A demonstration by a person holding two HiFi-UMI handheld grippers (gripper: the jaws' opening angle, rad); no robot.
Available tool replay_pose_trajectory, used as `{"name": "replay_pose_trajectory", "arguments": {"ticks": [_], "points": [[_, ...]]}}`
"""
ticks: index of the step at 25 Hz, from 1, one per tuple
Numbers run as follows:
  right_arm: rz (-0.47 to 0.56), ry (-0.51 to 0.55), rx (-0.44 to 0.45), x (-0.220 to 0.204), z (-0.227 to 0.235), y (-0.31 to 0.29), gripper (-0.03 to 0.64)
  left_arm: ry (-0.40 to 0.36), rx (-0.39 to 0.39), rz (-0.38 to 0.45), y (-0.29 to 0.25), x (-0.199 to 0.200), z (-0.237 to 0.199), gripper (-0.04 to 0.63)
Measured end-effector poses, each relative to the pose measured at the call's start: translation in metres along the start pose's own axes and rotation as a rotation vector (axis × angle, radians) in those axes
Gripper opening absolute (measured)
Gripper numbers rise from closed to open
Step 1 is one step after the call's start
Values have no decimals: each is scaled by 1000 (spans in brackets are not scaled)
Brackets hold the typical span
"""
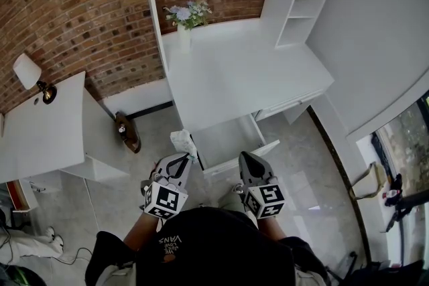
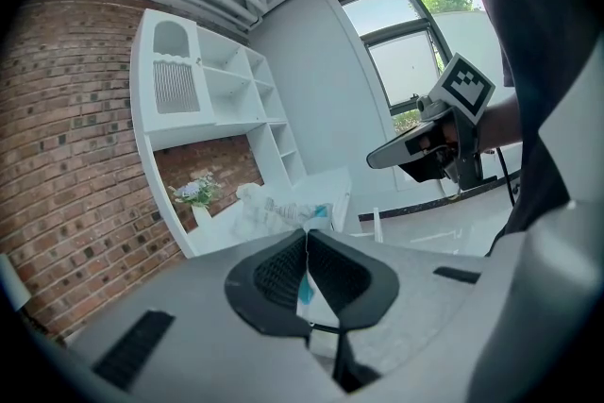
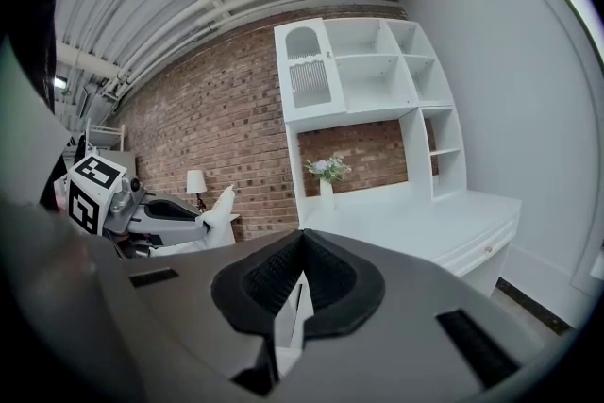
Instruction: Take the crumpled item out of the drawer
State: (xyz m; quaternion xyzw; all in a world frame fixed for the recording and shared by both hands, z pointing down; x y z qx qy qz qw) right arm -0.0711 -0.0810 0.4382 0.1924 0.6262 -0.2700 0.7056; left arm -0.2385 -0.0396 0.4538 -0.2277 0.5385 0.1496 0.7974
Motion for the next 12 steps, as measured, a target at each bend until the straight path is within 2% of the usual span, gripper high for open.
{"name": "replay_pose_trajectory", "arguments": {"ticks": [12], "points": [[-2, 13, 10, 0, -2, 4, 0, 5, 5, 8, 2, 1, 2, 11]]}}
Point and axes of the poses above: the fingertips, and each gripper's own axes: y backward along the fingers, z to its right, x out of its top, the point moved 3 cm from there along y, backward along the fingers, and after that the axes turned 10 degrees about z, right-handed, at the moved point
